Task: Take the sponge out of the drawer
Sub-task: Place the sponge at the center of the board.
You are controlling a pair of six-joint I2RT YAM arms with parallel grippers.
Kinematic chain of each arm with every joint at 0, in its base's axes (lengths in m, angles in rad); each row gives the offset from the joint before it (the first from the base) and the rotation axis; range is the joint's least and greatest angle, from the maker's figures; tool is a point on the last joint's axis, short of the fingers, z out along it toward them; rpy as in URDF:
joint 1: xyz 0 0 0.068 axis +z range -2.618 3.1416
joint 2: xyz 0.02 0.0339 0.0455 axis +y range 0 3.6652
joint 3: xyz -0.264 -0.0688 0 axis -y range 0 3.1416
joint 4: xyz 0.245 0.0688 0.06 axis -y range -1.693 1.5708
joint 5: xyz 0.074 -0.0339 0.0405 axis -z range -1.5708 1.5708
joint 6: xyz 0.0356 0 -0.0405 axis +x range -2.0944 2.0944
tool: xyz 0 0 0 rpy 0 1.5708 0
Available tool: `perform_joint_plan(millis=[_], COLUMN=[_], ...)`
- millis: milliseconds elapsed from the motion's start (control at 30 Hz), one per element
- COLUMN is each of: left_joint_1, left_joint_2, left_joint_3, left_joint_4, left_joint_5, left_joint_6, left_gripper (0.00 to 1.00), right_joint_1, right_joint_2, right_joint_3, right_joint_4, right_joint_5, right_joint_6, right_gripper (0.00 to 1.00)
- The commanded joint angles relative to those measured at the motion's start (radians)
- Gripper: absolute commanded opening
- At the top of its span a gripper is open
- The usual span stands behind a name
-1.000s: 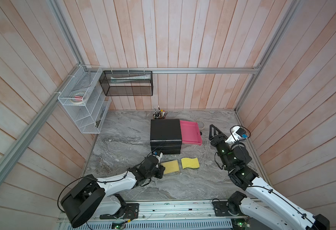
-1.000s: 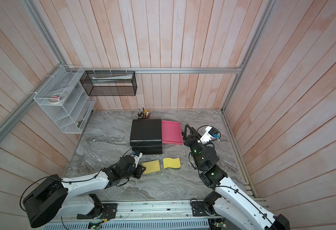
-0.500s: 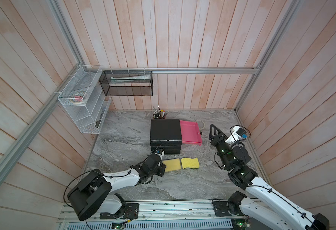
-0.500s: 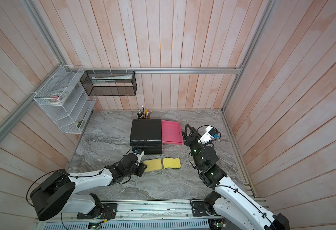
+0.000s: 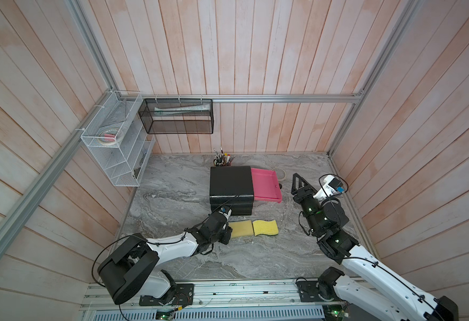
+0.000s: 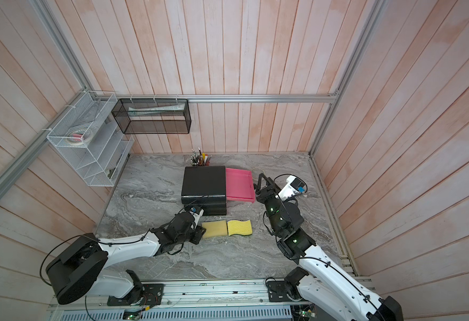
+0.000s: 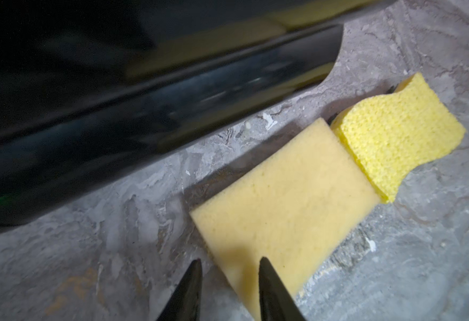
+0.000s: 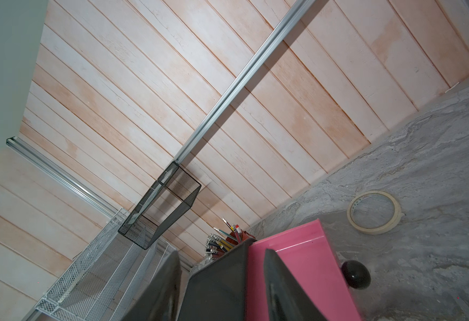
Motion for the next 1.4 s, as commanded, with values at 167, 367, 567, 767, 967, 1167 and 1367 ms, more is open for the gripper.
perform_joint_plan(millis=[167,367,567,767,967,1167,1367], left_joint_1=[-0.007,-0.019,-0.02,-0.027,-0.054,-0.075,-0.083], left_joint_2=[-0.01,-0.115,-0.099,-0.022,0.026,0.063,0.074], left_joint_3=[0.024,-0.028,-0.044,-0.036,-0.017,0.019,0.039], left_joint_4=[-0.037,0.057,0.123,0.174,0.145,0.07,0.024], left_joint_5=[-0.053,-0.041,-0.053,-0.041,-0.066,-0.115,-0.154], left_joint_6=[0.038,-0.037,-0.114,-0.146,-0.133,-0.119,-0.093], left_gripper=[0.37,0.41,0.43,0.43,0.43,0.43,0.43], right_joint_1=[-0.009,-0.009,-0.009,-0.009,-0.011,-0.014,-0.02], right_joint_2=[-0.007,-0.009,-0.001,-0.01,-0.02,-0.018,-0.02], right_joint_3=[-0.018,-0.023,-0.02,-0.026,-0.032,-0.035,-0.039], right_joint_4=[0.017,0.019,0.02,0.017,0.014,0.015,0.016], right_joint_5=[0.013,0.014,0.005,0.009,0.018,0.019,0.019], right_joint_6=[0.006,0.014,0.015,0.015,0.013,0.017,0.019], right_gripper=[0.5,0.5,0.5,0.5,0.5,0.5,0.5])
